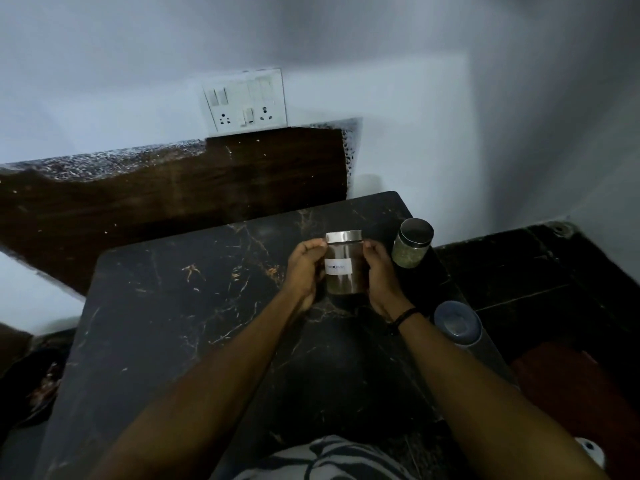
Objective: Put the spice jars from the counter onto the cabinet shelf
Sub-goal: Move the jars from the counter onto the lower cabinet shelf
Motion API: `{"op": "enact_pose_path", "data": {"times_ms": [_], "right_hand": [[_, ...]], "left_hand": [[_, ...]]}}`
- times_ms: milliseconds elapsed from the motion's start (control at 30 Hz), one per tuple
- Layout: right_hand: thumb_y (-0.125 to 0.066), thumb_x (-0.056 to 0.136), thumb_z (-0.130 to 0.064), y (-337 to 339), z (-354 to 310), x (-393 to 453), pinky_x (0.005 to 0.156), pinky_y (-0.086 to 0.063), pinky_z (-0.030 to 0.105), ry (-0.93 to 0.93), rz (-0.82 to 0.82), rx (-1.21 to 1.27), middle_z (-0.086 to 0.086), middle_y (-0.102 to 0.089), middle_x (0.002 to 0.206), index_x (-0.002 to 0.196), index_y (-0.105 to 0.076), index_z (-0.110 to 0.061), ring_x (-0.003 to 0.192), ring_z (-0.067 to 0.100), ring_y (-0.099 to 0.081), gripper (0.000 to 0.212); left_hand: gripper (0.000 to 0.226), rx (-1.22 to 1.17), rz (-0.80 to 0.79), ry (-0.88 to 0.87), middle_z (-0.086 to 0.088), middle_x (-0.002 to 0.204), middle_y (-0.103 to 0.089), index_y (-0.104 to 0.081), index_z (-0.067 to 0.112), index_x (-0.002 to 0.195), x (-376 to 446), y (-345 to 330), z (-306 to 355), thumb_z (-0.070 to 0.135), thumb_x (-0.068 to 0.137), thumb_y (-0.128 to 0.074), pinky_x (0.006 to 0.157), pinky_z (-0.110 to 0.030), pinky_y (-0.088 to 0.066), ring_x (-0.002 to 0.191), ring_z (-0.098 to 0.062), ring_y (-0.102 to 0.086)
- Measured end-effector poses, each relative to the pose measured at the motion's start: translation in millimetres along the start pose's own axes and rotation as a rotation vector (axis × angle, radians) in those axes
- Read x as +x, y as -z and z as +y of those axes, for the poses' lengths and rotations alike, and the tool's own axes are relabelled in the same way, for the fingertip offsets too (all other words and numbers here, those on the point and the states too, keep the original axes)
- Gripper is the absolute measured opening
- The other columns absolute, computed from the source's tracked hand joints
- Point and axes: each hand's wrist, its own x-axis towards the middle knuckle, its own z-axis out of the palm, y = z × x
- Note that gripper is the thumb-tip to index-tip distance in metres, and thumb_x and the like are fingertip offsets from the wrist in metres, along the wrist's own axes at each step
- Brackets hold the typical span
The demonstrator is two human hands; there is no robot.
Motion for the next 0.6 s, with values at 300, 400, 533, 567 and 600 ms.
{"op": "enact_pose_path", "data": {"times_ms": [300, 400, 533, 567, 600], "right_hand": [[-0.05, 0.089, -0.054, -10.2, -2.9, -12.6, 0.09, -0.056, 0.049, 0.007, -0.07, 0.024, 0.007, -0.068, 0.119, 0.121, -0.058, -0.027, 0.107, 0.027, -0.067, 0.043], [-0.054, 0.086, -0.051, -15.5, -26.1, -6.2, 0.08, -0.058, 0.041, 0.063, -0.107, 0.038, 0.007, -0.069, 0.115, 0.117, -0.06, -0.024, 0.102, 0.025, -0.069, 0.042], [-0.052, 0.094, -0.04, -32.0, -88.2, 5.5, 0.071, -0.057, 0.033, 0.195, -0.097, 0.044, 0.011, -0.07, 0.109, 0.118, -0.057, -0.012, 0.094, 0.025, -0.069, 0.038], [-0.049, 0.098, -0.034, -35.3, -99.0, 7.8, 0.072, -0.057, 0.033, 0.212, -0.113, 0.047, 0.012, -0.069, 0.109, 0.117, -0.057, -0.011, 0.094, 0.026, -0.069, 0.031], [-0.047, 0.101, -0.029, -39.9, -117.3, 9.8, 0.073, -0.057, 0.034, 0.244, -0.126, 0.063, 0.012, -0.069, 0.109, 0.114, -0.057, -0.012, 0.094, 0.025, -0.068, 0.024]], "left_hand": [[0.032, -0.057, 0.015, 0.001, -0.016, 0.124, -0.066, -0.06, 0.011, 0.123, -14.8, 5.2, 7.1, 0.024, 0.094, -0.061, 0.088, -0.047, -0.058, 0.102, -0.027, -0.067], [0.04, -0.08, -0.013, -0.063, -0.015, 0.124, -0.065, -0.056, 0.007, 0.129, -13.9, -3.2, 27.1, 0.024, 0.094, -0.062, 0.088, -0.046, -0.059, 0.105, -0.028, -0.067], [0.046, -0.139, -0.014, -0.18, -0.017, 0.118, -0.062, -0.053, -0.002, 0.132, -8.6, -23.7, 84.3, 0.021, 0.093, -0.063, 0.099, -0.054, -0.048, 0.109, -0.031, -0.058], [0.043, -0.141, -0.018, -0.21, -0.014, 0.115, -0.062, -0.055, -0.001, 0.129, -8.4, -28.4, 95.8, 0.021, 0.093, -0.064, 0.095, -0.051, -0.048, 0.108, -0.029, -0.057], [0.038, -0.144, -0.023, -0.249, -0.011, 0.112, -0.064, -0.059, 0.002, 0.125, -8.4, -33.9, 113.7, 0.021, 0.093, -0.064, 0.091, -0.046, -0.047, 0.106, -0.027, -0.058]]}}
